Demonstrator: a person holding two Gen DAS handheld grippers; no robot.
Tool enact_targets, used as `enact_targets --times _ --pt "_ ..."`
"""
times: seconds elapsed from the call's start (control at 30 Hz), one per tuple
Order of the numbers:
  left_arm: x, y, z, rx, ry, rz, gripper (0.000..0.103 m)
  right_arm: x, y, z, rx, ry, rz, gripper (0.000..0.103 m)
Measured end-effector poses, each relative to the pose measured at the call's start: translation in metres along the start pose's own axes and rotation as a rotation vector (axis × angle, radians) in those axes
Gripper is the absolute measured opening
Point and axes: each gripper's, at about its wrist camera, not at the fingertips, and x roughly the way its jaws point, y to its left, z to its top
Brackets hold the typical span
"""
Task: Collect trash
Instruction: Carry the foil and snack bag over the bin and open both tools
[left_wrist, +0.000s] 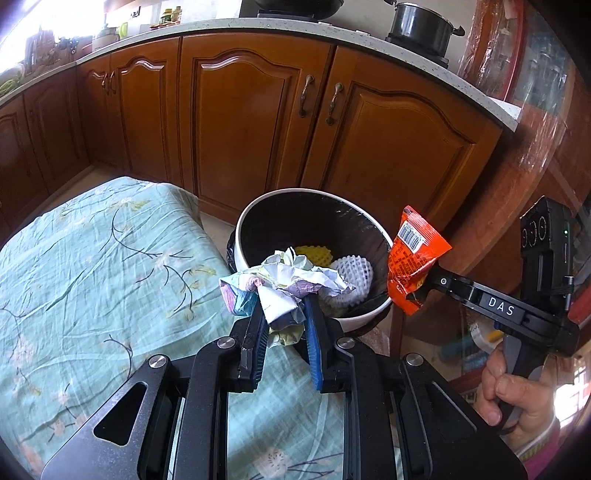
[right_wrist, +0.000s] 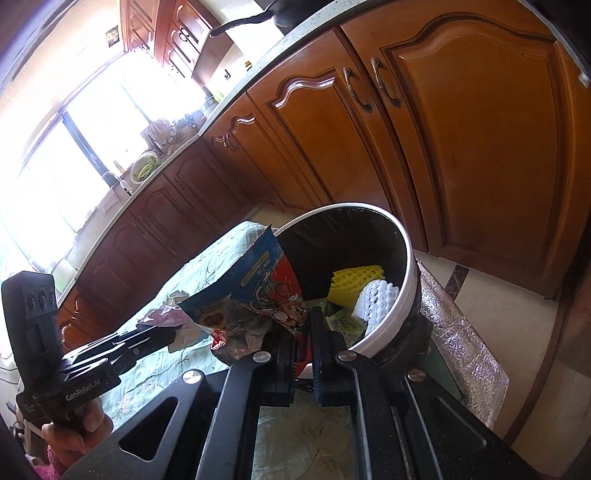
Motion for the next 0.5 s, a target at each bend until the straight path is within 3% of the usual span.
enact_targets --times 0.5 --pt "0.027 -0.012 0.026 0.014 0.028 -0.009 0.017 0.014 -0.010 0.014 0.002 0.015 -0.028 0.007"
